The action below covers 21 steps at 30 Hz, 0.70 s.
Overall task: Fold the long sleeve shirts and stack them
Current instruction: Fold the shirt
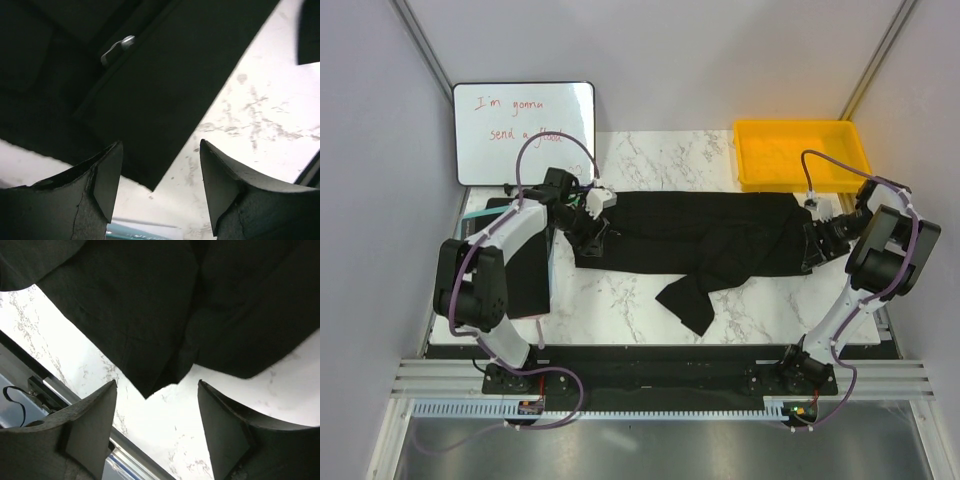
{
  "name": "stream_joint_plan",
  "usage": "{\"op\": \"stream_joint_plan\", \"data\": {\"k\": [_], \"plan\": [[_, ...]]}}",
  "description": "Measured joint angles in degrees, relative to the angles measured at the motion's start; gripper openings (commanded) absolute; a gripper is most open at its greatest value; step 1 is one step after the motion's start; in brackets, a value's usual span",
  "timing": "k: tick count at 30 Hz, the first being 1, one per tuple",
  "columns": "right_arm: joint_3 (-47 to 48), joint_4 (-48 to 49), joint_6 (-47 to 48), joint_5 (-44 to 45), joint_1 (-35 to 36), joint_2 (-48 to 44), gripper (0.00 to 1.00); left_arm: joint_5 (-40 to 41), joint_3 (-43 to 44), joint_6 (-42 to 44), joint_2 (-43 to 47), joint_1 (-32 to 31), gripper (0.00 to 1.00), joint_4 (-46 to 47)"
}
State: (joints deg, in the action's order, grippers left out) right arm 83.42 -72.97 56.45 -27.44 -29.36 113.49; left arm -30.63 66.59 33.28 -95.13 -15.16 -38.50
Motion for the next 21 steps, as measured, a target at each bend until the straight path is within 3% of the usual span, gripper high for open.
{"op": "stream_joint_plan", "data": {"k": [10, 18, 21], "plan": [[0.0, -0.6, 0.5, -1.0, 0.9, 3.6, 0.67, 6.6, 0.8, -0.5, -4.3, 4.7, 0.67, 0.3], [0.6, -0.8, 0.6, -1.5, 2.5, 5.7, 0.56, 6.8, -0.5, -1.1, -5.1, 5.7, 0.65, 0.1], [1.7, -0.8, 0.5, -1.5, 3.0, 6.5, 0.42, 6.8, -0.6, -1.3, -6.1, 5.7, 0.59, 0.0]]}}
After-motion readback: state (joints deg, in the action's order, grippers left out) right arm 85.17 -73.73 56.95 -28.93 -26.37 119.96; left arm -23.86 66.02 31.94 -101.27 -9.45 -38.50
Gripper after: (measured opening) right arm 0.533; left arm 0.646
